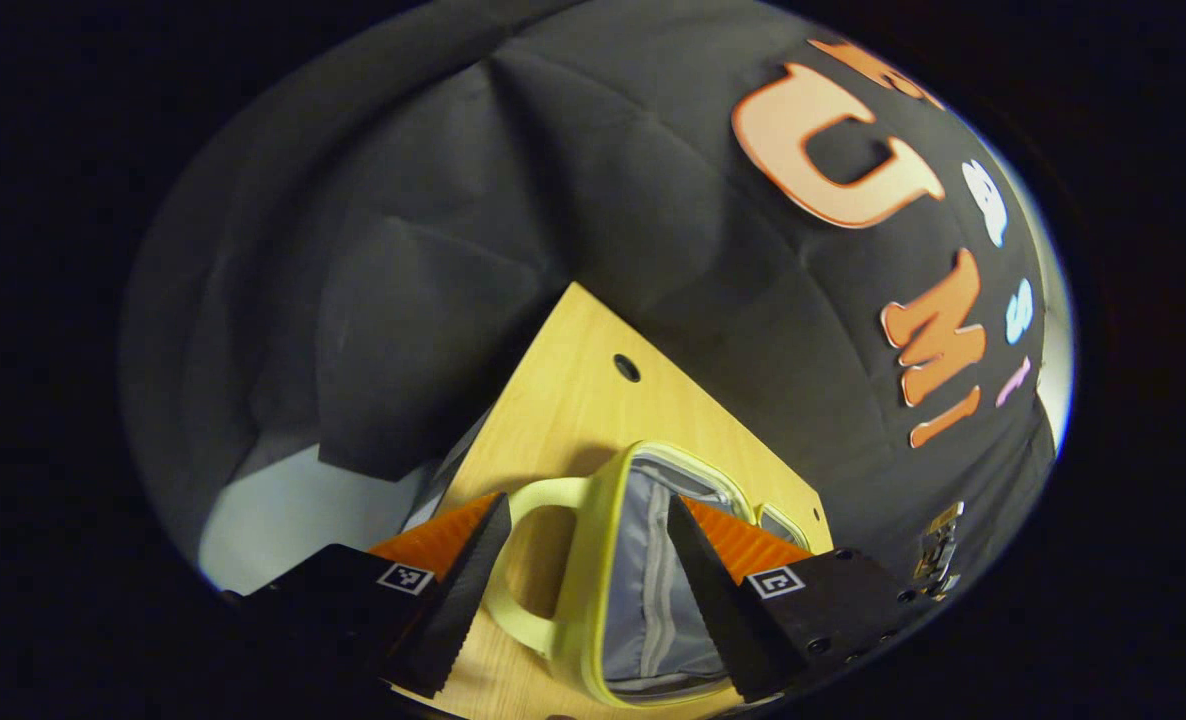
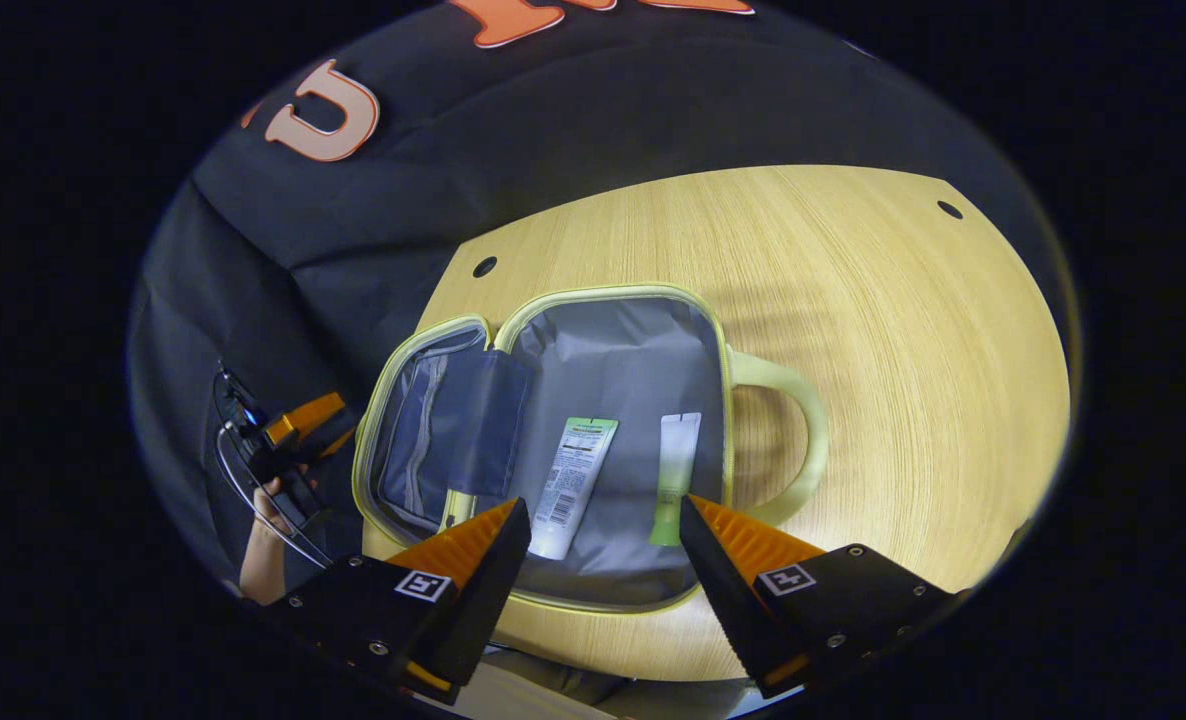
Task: First open the suitcase, pack the skin care products into it, and then close the suitcase.
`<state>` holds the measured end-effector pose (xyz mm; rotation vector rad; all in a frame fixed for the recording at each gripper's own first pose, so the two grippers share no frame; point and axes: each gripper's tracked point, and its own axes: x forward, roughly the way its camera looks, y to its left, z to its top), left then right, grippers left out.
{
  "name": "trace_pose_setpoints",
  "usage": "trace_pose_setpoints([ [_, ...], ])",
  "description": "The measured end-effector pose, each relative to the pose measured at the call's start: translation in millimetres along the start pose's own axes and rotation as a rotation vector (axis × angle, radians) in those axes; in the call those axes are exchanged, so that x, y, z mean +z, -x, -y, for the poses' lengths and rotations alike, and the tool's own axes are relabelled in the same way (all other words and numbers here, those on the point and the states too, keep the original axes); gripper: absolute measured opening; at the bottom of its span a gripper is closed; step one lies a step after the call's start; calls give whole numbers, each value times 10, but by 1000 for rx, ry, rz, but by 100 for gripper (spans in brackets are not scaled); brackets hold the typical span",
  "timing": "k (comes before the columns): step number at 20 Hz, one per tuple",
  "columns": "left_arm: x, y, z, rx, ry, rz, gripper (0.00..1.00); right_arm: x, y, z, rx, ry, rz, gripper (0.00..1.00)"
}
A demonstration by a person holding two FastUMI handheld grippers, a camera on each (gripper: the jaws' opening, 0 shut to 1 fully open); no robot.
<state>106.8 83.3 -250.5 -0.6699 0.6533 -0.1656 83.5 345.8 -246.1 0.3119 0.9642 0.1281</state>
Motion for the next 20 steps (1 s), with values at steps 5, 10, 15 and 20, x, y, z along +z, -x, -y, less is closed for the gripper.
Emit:
trace_pose_setpoints([
  [5,-264,-77,-365,-29,227,-50,98,19,39,79,-12,-35,-6,96],
  [10,-252,-302,-486,16,269,-6,50,17,21,61,0,-55,-10,96],
  [15,-237,-221,-246,23,243,-51,12,29,78,136,4,-72,9,96],
  [20,-100,-3,60,191,-61,-133,12,144,249,289,0,-100,81,96],
])
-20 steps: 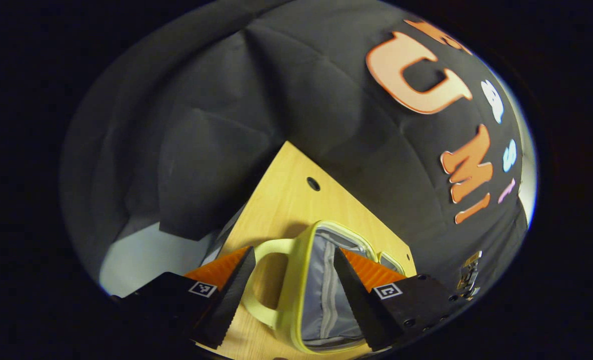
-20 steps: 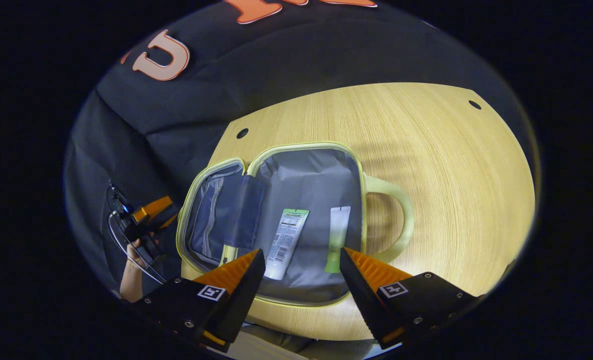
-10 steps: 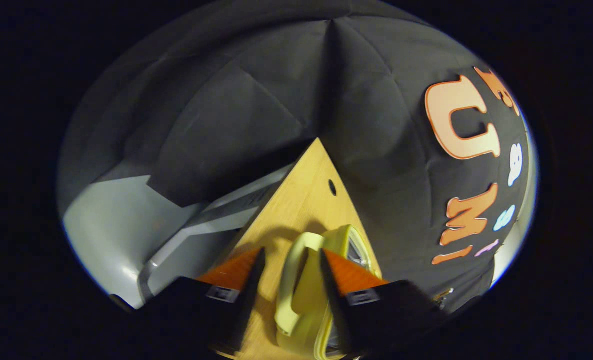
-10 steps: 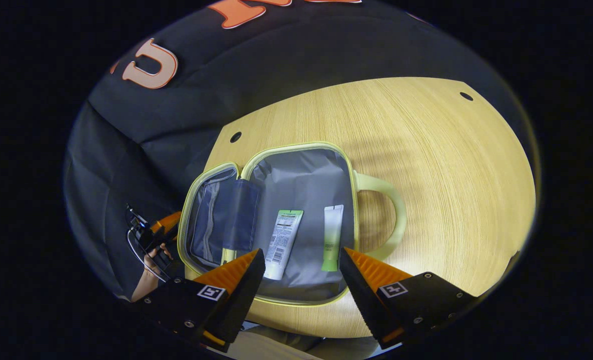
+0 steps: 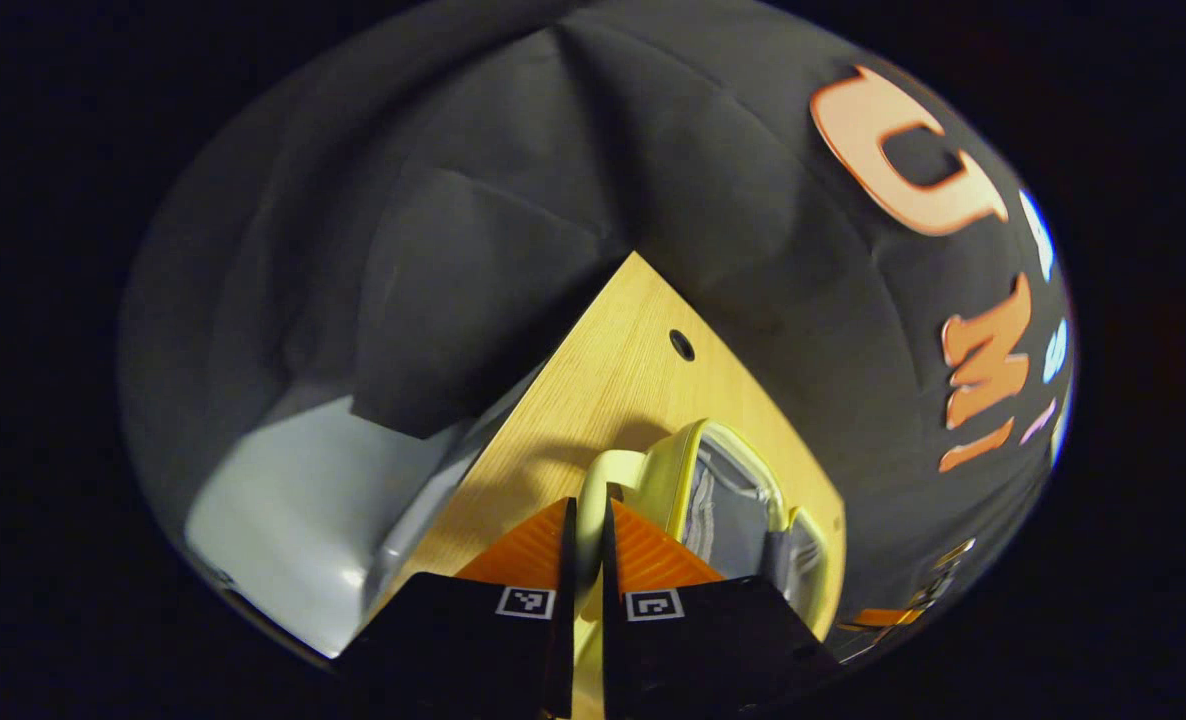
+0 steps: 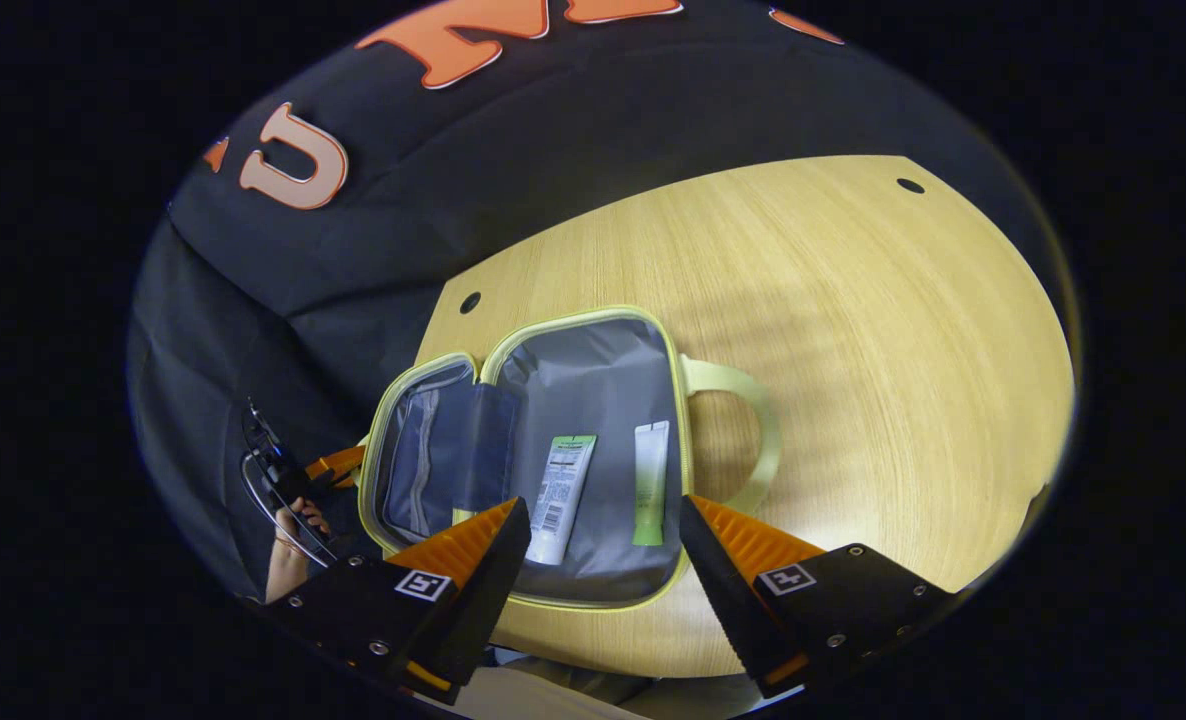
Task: First open the suitcase, pack the skin care products into it, and then close the suitcase.
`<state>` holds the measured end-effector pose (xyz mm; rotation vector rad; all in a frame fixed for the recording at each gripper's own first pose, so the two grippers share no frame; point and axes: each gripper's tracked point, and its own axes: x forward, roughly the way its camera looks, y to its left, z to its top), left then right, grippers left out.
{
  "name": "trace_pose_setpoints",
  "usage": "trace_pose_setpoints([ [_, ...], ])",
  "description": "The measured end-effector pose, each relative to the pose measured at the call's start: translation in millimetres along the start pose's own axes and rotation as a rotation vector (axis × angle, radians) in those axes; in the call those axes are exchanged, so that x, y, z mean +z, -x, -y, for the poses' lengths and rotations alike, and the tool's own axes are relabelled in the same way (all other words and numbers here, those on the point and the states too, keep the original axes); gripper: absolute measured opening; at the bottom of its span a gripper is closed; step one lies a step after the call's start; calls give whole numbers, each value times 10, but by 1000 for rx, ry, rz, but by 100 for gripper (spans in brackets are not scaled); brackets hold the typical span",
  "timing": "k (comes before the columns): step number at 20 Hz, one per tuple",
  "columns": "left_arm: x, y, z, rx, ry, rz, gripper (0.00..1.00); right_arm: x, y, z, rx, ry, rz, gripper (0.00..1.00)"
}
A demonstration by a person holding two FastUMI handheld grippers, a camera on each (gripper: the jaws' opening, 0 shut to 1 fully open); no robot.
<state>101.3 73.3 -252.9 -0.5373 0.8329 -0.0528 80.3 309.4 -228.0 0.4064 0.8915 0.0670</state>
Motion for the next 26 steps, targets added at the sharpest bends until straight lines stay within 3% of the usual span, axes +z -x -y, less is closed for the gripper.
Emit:
trace_pose_setpoints([
  [3,60,175,293,69,-128,-50,12,147,165,89,-10,17,72,96],
  [11,245,818,1181,136,-228,2,12,531,643,511,18,17,204,96],
  [15,198,1118,1794,177,-311,53,12,736,991,979,-25,61,289,96],
  [20,-18,1238,2891,189,-498,92,11,1033,1564,1604,-92,118,448,96],
  [26,-601,1054,3924,176,-614,78,12,1150,2185,2098,-116,170,585,96],
])
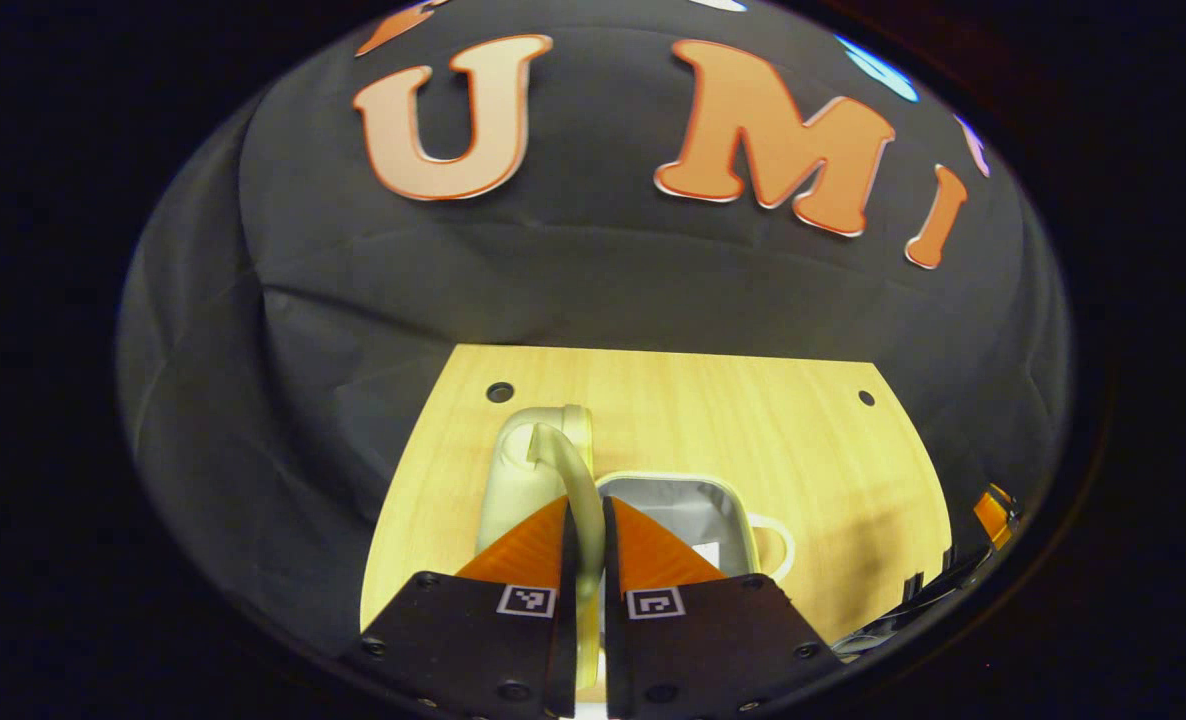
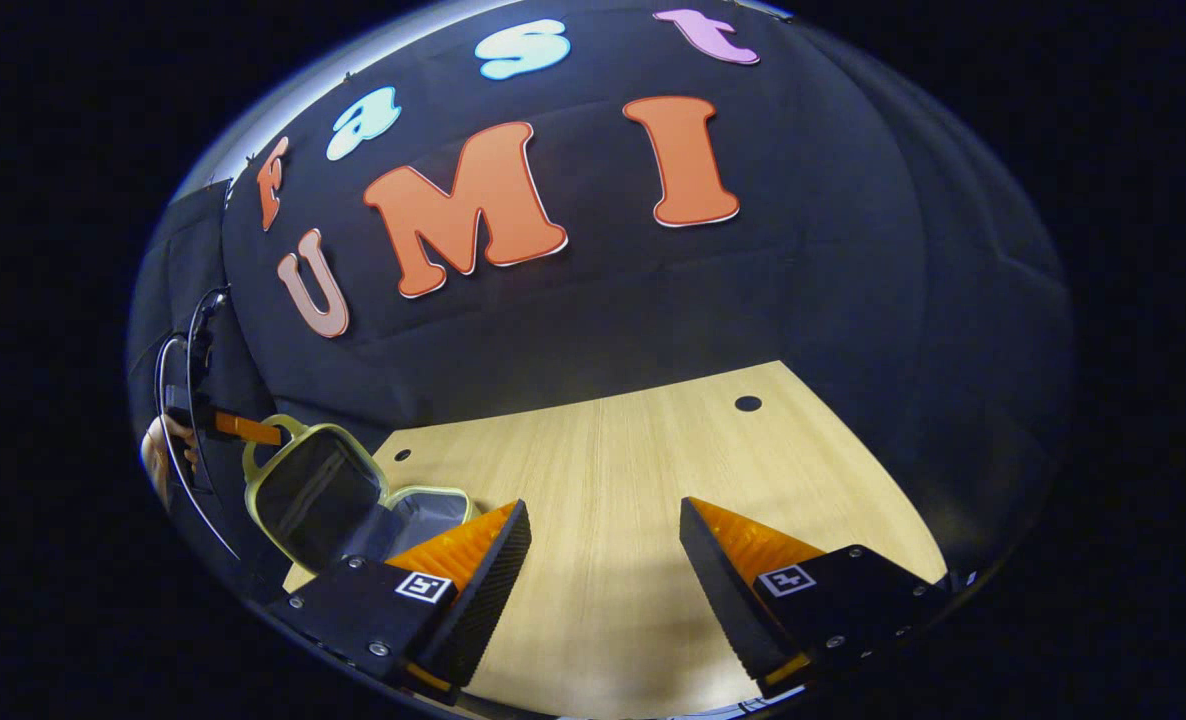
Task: First open the suitcase, pack the skin care products into it, and then close the suitcase.
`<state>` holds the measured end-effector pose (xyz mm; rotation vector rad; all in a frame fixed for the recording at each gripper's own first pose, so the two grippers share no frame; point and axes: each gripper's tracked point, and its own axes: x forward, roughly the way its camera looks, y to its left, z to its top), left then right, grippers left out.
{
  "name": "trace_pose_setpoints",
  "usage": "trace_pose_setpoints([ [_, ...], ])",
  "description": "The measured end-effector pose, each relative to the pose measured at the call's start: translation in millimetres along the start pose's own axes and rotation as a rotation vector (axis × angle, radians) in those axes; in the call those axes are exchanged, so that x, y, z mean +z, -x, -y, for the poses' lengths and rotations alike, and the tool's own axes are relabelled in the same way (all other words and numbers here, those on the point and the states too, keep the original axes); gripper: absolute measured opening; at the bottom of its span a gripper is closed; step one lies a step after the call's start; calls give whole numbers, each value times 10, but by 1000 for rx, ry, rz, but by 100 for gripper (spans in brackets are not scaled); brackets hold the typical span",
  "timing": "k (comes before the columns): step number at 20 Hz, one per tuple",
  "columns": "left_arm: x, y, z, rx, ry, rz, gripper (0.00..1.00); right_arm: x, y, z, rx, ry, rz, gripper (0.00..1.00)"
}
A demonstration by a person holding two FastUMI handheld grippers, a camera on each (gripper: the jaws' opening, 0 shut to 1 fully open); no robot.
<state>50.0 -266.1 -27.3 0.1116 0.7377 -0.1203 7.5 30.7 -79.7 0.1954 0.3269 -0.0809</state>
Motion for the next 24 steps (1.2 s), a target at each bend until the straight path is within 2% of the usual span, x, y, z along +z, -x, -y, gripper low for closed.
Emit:
trace_pose_setpoints([
  [5,-128,-159,858,-33,-96,-37,12,12,225,361,-13,11,23,96],
  [9,-301,-514,1488,-76,-172,-80,12,-40,357,558,-30,1,29,95],
  [12,-578,-760,1943,-150,-145,-142,12,-110,399,648,-40,2,11,96],
  [16,-960,-1006,2251,-183,-169,-200,12,-124,396,709,-47,14,0,95],
  [21,-1555,-1299,2528,-175,-199,-288,12,-179,332,700,-40,28,-25,96],
  [24,-1639,-1302,2601,-154,-232,-275,12,-160,274,646,-38,34,-29,96],
])
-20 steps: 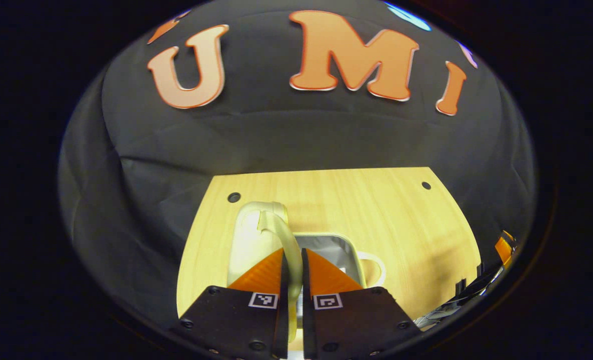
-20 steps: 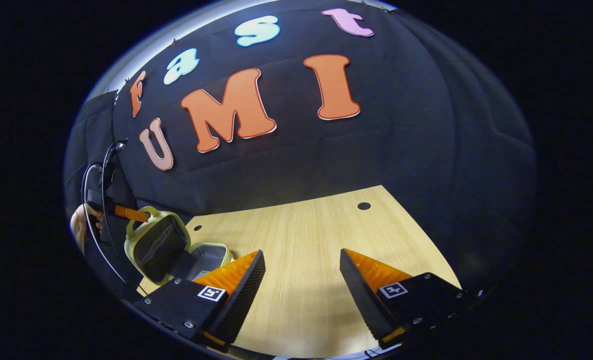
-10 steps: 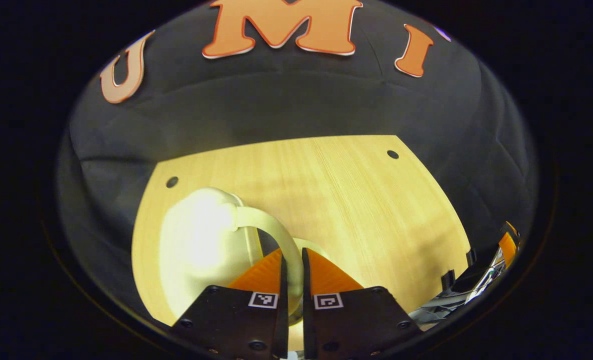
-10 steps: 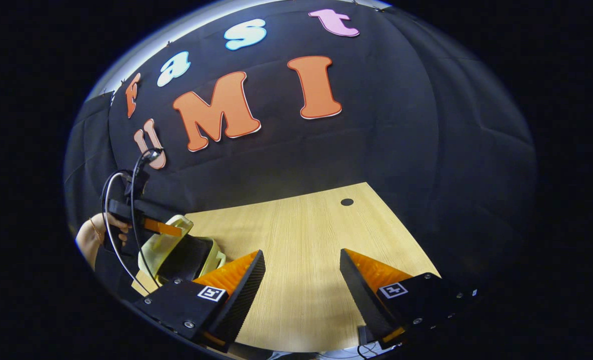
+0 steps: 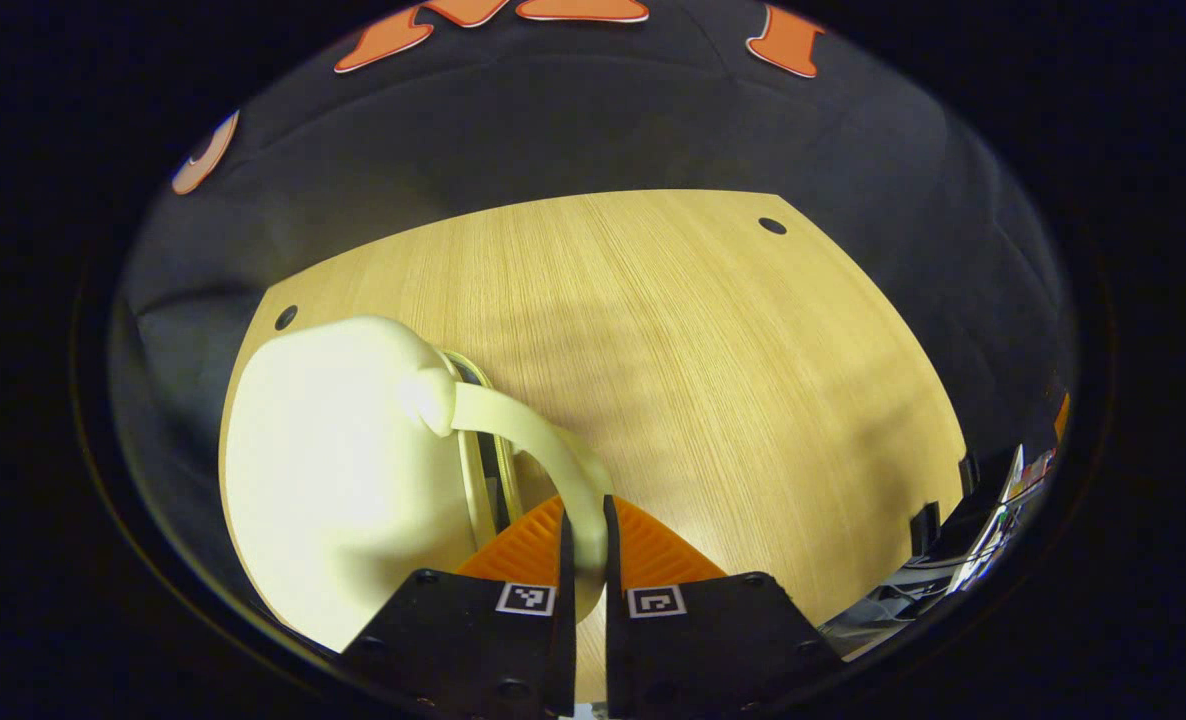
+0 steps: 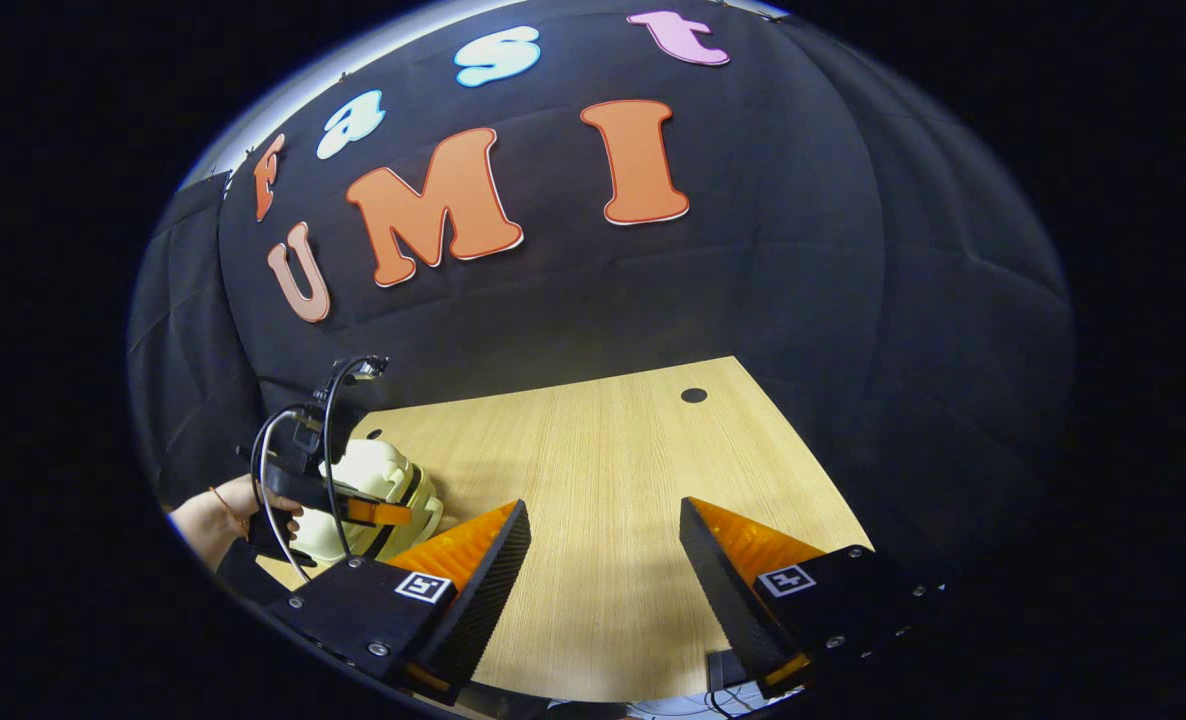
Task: First open the suitcase, pack the skin care products into it, and then close the suitcase.
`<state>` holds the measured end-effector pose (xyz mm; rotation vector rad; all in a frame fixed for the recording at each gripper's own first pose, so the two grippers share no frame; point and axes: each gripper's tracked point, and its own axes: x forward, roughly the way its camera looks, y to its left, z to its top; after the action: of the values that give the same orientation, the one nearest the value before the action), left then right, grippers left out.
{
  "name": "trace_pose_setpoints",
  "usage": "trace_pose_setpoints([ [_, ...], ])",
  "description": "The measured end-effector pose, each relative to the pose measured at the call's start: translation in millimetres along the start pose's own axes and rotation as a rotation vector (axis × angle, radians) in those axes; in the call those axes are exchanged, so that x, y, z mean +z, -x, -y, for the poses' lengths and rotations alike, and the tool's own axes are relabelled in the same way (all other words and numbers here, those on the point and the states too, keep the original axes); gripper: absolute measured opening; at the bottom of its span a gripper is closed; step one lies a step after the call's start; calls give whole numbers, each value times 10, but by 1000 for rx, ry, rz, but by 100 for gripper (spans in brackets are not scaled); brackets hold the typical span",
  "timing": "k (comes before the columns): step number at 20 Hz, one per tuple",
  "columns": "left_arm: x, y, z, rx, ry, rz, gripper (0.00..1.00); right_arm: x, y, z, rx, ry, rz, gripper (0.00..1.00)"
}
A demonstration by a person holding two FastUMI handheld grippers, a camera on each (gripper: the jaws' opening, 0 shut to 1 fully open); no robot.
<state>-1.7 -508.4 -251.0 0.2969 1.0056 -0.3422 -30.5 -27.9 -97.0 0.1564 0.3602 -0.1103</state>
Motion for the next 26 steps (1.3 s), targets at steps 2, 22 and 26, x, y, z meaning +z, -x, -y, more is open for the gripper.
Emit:
trace_pose_setpoints([
  [2,89,40,71,13,-26,40,20,-17,-43,-78,5,7,-9,96],
  [22,1283,2710,-228,96,140,870,98,697,271,-999,-17,98,297,95],
  [26,1119,3147,-357,111,148,1013,98,585,455,-1094,-40,146,332,100],
])
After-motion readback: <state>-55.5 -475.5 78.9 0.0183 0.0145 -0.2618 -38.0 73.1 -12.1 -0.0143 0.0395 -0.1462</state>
